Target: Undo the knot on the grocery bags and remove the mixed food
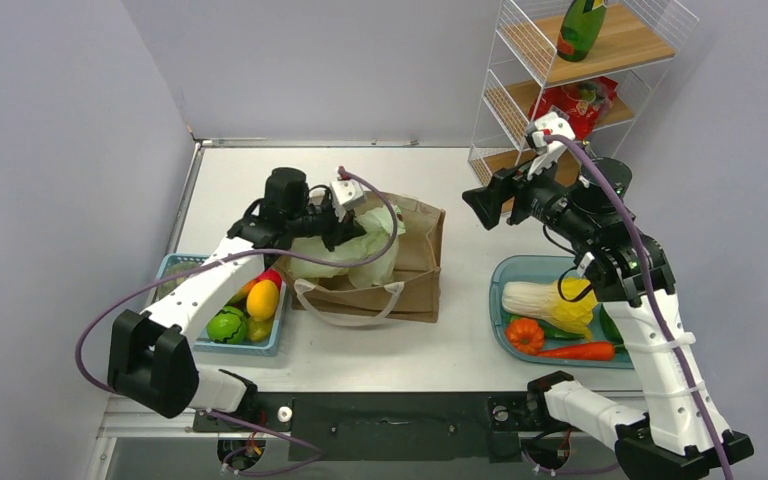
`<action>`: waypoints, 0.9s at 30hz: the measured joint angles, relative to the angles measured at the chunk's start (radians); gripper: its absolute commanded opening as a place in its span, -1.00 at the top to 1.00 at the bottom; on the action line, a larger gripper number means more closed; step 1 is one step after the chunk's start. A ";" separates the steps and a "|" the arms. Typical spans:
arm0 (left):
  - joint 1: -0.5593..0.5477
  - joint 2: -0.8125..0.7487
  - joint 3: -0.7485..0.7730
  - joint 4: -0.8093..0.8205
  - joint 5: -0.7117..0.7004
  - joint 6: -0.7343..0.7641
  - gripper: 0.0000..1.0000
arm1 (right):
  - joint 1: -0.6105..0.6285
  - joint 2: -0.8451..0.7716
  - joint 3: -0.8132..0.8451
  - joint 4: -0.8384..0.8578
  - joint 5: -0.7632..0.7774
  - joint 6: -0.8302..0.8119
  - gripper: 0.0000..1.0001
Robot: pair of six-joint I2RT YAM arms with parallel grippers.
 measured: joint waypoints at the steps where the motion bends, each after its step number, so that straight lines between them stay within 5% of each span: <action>1: 0.006 -0.010 0.000 -0.034 0.001 0.068 1.00 | 0.000 0.003 -0.001 0.000 -0.002 0.000 -0.45; 11: -0.172 0.185 0.029 -0.219 -0.166 0.431 0.94 | 0.000 0.070 -0.001 0.001 -0.020 0.018 -0.47; 13: -0.210 0.237 0.029 -0.232 -0.209 0.459 0.65 | 0.000 0.072 -0.001 0.001 -0.020 0.018 -0.48; 15: -0.228 0.273 0.028 -0.246 -0.239 0.486 -0.02 | 0.000 0.067 -0.001 0.001 -0.020 0.016 -0.49; 17: -0.229 0.288 0.025 -0.257 -0.260 0.506 -0.32 | 0.000 0.060 -0.002 0.001 -0.019 0.011 -0.49; 27: -0.193 0.057 0.071 -0.323 -0.214 0.418 -0.47 | 0.000 0.051 -0.018 0.001 -0.016 -0.025 -0.49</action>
